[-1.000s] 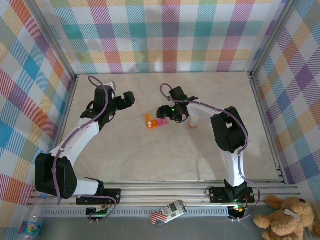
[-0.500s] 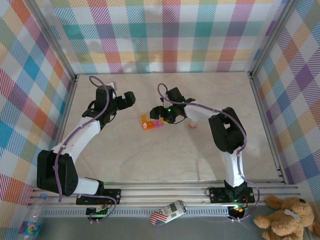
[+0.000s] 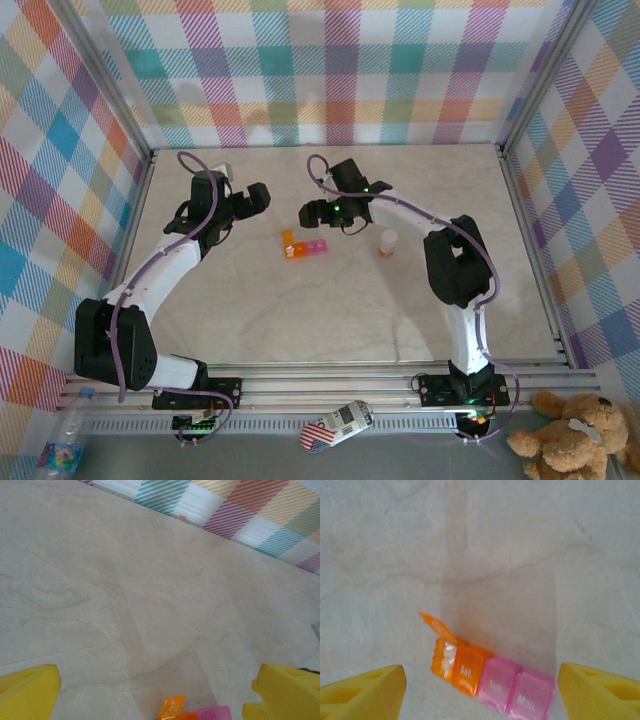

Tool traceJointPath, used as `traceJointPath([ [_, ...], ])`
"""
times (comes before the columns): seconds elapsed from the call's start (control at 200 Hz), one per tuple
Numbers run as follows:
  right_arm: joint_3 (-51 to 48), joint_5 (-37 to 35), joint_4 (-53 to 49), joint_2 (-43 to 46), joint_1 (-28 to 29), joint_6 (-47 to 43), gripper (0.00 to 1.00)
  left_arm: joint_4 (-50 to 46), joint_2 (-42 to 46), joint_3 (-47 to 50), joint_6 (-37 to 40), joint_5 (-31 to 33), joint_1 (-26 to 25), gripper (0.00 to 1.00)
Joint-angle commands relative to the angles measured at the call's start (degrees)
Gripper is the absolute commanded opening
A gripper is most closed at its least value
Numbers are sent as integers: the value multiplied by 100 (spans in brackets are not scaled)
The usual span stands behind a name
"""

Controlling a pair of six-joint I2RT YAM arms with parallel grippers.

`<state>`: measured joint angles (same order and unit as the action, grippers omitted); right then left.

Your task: Sort the pills into containers

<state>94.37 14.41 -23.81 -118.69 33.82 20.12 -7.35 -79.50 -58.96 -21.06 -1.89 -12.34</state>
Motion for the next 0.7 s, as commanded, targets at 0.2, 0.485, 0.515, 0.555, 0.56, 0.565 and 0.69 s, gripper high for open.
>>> traceJointPath([
  [0.2, -164, -346, -435, -247, 15, 494, 80, 129, -139, -53, -3, -72, 103, 100],
  [0.485, -331, 225, -280, -314, 154, 686, 79, 141, -162, -100, -42, -87, 103, 100],
  [0.515, -329, 308, -272, -325, 176, 700, 79, 147, -164, -98, -39, -92, 106, 100],
  [0.555, -331, 448, -243, -330, 201, 712, 79, 144, -173, -98, -51, -100, 107, 100],
  [0.56, -331, 470, -240, -330, 202, 708, 79, 145, -172, -98, -54, -100, 103, 100],
  [0.565, -331, 490, -230, -330, 207, 706, 79, 150, -171, -98, -51, -101, 102, 100],
  [0.69, -416, 1039, -66, -227, 256, 690, 77, 163, -179, -98, -72, -101, 99, 100],
])
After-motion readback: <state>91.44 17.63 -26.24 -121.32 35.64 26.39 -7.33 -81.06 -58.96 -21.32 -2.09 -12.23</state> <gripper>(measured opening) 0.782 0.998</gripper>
